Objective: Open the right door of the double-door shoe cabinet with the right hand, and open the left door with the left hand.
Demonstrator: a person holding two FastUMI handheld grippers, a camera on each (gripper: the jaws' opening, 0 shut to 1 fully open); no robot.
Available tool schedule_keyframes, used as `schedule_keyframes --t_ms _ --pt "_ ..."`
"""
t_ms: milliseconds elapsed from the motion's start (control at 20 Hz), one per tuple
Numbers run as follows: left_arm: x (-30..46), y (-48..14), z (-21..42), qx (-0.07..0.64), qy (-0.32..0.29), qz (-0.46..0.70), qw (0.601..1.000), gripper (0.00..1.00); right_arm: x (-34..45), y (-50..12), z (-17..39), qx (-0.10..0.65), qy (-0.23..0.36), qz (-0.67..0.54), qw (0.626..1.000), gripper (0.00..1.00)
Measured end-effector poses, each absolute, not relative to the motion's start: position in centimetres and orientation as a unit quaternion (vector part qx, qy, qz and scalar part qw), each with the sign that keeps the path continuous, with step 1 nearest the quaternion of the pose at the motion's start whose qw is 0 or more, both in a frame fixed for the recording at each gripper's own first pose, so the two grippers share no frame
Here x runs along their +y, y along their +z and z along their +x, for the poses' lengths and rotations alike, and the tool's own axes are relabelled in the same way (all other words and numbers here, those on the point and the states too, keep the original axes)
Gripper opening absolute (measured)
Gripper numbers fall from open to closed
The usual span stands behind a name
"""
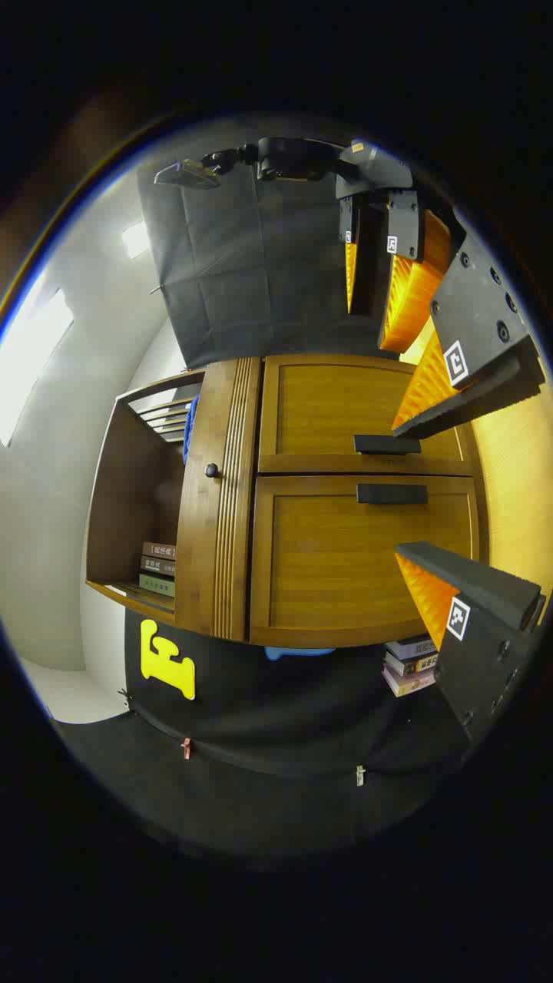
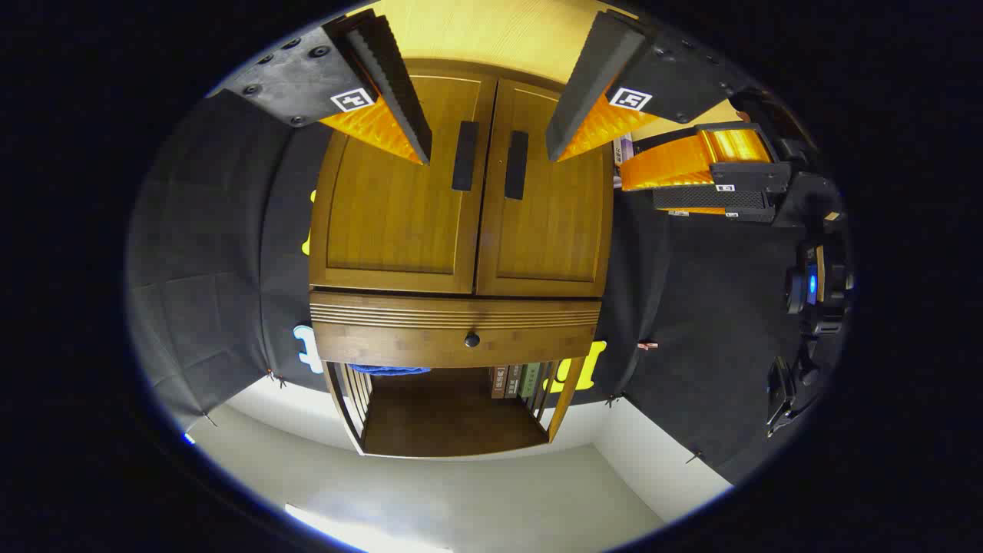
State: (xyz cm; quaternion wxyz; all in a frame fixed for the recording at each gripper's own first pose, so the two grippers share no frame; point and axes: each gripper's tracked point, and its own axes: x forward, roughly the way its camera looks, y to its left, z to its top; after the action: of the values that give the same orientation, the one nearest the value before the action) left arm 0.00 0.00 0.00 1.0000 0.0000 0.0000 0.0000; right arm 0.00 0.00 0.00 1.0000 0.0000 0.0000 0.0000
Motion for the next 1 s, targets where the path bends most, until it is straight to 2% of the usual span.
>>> schedule_keyframes --t_ms 1000 --pt "0.0 0.3 0.3 -0.003 -0.011 0.005 1.0 0.84 0.5 0.0 1.5 0.004 -0.004 -0.002 1.0 0.95"
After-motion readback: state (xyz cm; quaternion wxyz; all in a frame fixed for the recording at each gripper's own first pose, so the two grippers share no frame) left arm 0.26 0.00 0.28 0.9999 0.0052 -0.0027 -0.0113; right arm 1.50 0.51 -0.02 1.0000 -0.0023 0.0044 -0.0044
